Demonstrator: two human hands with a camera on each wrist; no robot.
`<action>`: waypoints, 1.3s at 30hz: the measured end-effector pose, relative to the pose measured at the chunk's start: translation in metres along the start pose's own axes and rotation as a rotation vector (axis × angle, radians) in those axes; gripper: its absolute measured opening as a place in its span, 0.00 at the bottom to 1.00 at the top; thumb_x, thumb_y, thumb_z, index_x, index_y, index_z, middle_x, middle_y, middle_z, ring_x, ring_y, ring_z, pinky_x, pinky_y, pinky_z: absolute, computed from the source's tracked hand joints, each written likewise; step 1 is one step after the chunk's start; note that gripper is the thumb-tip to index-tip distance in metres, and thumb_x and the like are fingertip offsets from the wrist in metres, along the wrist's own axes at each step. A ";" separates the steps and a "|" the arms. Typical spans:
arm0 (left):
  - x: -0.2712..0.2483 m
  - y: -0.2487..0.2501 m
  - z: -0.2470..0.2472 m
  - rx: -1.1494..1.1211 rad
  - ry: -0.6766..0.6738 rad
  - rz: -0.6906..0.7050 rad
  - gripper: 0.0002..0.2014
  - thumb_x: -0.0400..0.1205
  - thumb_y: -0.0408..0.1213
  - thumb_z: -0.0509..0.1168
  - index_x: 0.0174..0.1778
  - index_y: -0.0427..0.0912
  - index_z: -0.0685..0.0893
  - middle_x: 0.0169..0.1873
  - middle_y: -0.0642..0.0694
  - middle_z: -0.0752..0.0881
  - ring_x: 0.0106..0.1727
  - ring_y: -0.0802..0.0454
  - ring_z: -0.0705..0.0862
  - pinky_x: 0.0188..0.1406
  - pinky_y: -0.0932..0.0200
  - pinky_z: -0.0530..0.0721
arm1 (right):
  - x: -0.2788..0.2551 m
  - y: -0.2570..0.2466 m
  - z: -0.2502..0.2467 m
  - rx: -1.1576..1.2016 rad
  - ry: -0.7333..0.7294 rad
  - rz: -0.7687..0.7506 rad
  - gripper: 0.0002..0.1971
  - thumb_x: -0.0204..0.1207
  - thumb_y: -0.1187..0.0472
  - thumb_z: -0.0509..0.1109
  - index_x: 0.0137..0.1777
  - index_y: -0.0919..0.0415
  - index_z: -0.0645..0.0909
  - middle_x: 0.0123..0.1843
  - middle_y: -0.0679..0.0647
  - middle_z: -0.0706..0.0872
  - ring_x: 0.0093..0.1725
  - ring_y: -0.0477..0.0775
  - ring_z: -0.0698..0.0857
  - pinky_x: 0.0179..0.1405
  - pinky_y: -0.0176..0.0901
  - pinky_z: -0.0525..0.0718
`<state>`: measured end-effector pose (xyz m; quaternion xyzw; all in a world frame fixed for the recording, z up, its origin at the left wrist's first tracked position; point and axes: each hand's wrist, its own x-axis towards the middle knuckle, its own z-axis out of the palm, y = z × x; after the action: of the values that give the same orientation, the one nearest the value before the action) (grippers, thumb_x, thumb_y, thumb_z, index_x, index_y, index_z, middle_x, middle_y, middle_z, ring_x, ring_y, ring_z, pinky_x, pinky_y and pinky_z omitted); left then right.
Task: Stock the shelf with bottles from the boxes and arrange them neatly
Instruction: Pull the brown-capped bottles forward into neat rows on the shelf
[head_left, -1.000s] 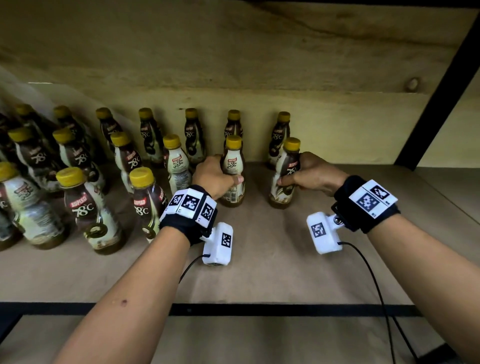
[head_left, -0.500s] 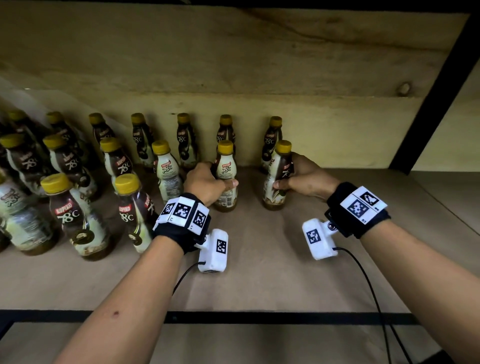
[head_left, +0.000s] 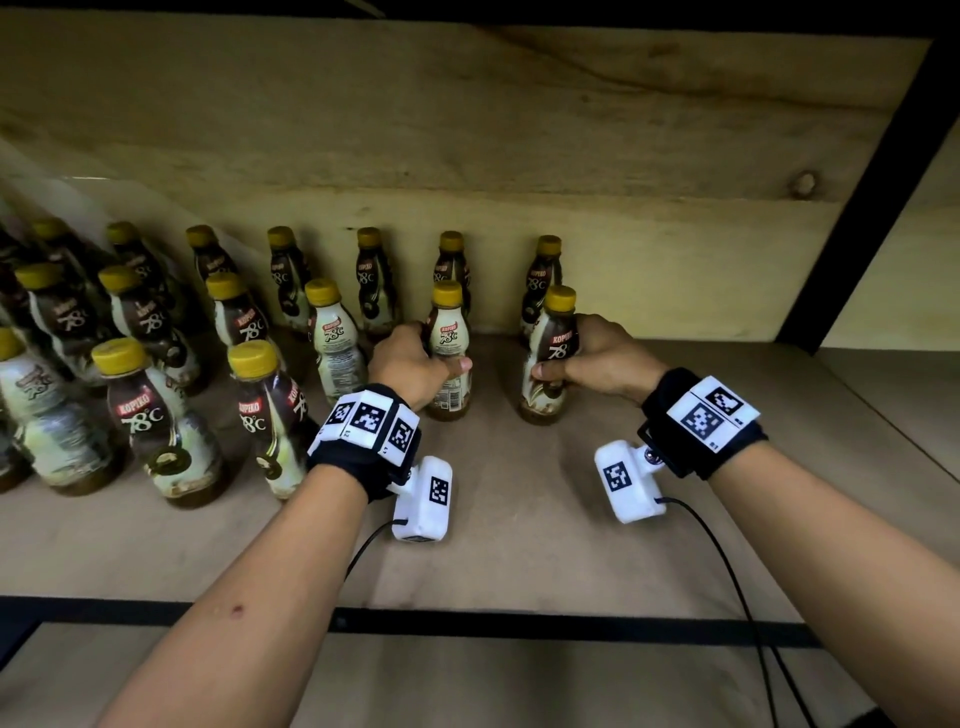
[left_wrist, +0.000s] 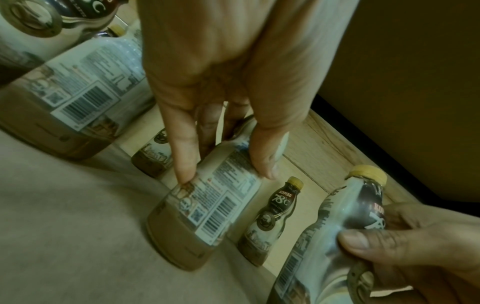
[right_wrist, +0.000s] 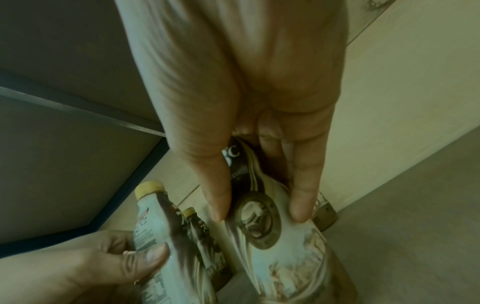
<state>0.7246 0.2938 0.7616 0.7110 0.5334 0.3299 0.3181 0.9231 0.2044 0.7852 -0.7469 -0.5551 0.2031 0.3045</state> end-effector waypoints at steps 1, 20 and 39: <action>0.000 0.001 -0.001 0.009 -0.004 0.009 0.28 0.70 0.46 0.79 0.65 0.43 0.82 0.60 0.43 0.87 0.62 0.42 0.84 0.63 0.51 0.81 | 0.000 -0.001 0.001 -0.010 0.005 0.002 0.20 0.66 0.54 0.82 0.59 0.51 0.85 0.55 0.49 0.90 0.55 0.51 0.88 0.62 0.54 0.85; -0.083 -0.003 -0.055 -0.044 -0.196 0.444 0.24 0.77 0.45 0.71 0.69 0.48 0.79 0.65 0.43 0.82 0.67 0.44 0.79 0.68 0.52 0.77 | -0.129 -0.059 0.043 0.107 0.292 0.270 0.12 0.74 0.55 0.78 0.52 0.60 0.85 0.51 0.63 0.89 0.48 0.57 0.88 0.46 0.53 0.90; -0.154 -0.288 -0.132 0.097 -0.998 0.174 0.11 0.77 0.39 0.73 0.53 0.40 0.88 0.43 0.50 0.87 0.48 0.55 0.86 0.51 0.66 0.80 | -0.255 -0.054 0.305 0.065 0.069 0.487 0.11 0.75 0.58 0.74 0.32 0.57 0.81 0.29 0.50 0.87 0.31 0.45 0.83 0.38 0.43 0.83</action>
<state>0.4276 0.2242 0.5865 0.8376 0.2701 -0.0497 0.4722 0.6126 0.0421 0.5896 -0.8551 -0.3413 0.2624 0.2891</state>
